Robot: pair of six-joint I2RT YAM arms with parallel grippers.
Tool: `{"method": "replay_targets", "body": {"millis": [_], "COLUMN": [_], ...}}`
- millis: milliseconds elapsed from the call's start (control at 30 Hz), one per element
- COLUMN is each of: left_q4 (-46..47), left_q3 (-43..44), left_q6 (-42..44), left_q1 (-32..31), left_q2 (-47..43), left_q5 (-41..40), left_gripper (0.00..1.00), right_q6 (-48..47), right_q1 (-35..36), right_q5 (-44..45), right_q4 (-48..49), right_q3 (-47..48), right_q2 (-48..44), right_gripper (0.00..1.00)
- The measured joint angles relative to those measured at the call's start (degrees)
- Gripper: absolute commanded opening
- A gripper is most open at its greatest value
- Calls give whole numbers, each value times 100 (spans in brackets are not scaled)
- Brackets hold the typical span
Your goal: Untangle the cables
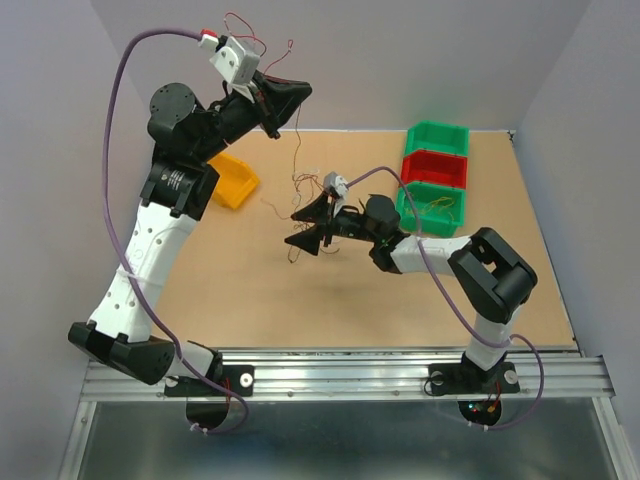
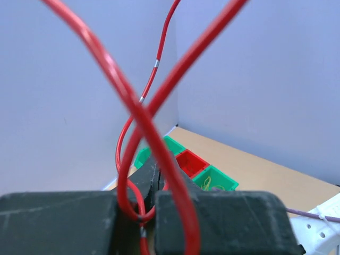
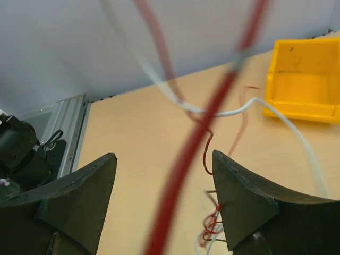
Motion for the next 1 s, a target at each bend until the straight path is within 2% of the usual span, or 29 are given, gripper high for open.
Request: {"method": "replay_targets", "body": {"millis": [33, 100, 133, 167, 233, 300, 433, 700, 1000], "left_q4": [50, 131, 129, 125, 87, 68, -46, -48, 656], "left_q3": [-42, -44, -44, -42, 61, 201, 673, 2288, 2433], "left_q6": [0, 4, 7, 9, 48, 85, 203, 678, 1447], "left_q1": [0, 0, 0, 0, 2, 2, 13, 310, 313], "left_q2": [-35, -31, -24, -11, 52, 131, 289, 490, 227], "left_q5": [-17, -76, -109, -146, -271, -424, -1003, -2470, -3773], "left_gripper": [0, 0, 0, 0, 0, 0, 0, 0, 0], "right_q6": [9, -2, -4, 0, 15, 35, 55, 52, -70], "right_q1": [-11, -59, -68, -92, -118, -127, -125, -125, -125], "right_q5": [-48, -116, -136, -144, -197, -223, -225, -177, 116], "right_q4": [26, 136, 155, 151, 179, 192, 208, 234, 229], "right_q3": [2, 4, 4, 4, 4, 4, 4, 2, -372], "right_q2": [0, -7, -7, -7, -7, -7, -7, -7, -11], "right_gripper": [69, 51, 34, 26, 12, 3, 1, 1, 1]}}
